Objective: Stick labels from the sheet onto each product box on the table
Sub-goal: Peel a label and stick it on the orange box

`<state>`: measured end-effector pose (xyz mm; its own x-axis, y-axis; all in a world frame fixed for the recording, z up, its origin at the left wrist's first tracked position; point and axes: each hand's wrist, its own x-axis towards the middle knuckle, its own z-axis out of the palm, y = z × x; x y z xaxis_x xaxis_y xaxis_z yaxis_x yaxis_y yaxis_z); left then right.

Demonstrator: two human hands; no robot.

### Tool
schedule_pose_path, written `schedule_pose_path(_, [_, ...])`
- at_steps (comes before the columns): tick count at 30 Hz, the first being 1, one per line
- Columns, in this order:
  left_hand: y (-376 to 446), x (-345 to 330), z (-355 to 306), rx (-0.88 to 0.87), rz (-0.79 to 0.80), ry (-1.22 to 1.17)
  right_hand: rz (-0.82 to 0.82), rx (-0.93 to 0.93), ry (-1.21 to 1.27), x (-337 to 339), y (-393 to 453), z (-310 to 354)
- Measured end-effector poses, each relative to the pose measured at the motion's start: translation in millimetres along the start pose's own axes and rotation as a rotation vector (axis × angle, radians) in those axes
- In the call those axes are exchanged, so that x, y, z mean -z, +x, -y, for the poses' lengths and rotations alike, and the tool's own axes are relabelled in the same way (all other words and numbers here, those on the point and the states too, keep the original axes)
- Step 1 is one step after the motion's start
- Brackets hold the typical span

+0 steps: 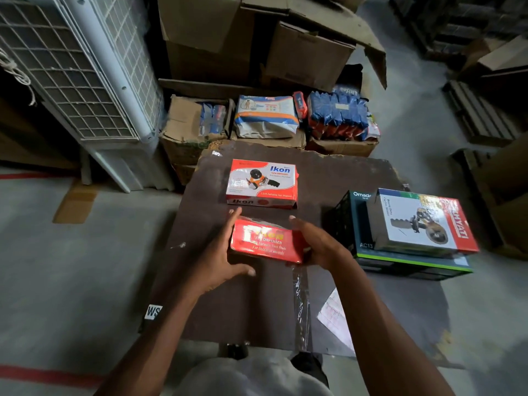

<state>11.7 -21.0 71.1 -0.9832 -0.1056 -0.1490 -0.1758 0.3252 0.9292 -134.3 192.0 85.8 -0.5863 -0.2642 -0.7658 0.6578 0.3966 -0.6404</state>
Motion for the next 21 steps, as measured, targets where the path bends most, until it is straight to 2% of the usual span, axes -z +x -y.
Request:
schedule_pose_path(3, [7.2,-6.4,5.5,-0.003,-0.1,-0.006,0.053,0.03,0.055,9.9,-4.1,-4.9])
schedule_pose_path(7, [20.7,-11.1,16.5,0.033,-0.09,-0.056,0.033,0.073,0.103,16.9,-6.7,-11.8])
schedule_pose_path(10, [30.2,-14.4,23.6,0.05,-0.074,-0.084,-0.005,0.127,0.001,18.1,-13.9,-18.3])
schedule_pose_path(12, [37.1,-15.4,25.3,0.067,-0.069,-0.096,-0.048,0.291,-0.096,14.8,-22.0,-21.8])
schedule_pose_path(16, [50.6,-12.3,20.0,0.116,-0.063,-0.101,-0.157,0.676,-0.137,7.0,-22.0,-32.7])
schedule_pose_path(19, [55.1,-10.0,16.6,0.123,-0.055,-0.062,-0.147,0.823,-0.401,8.4,-3.4,-46.9])
schedule_pose_path(21, [57.0,-8.7,18.7,0.117,-0.05,-0.038,-0.179,0.87,-0.466,7.0,8.9,-52.2])
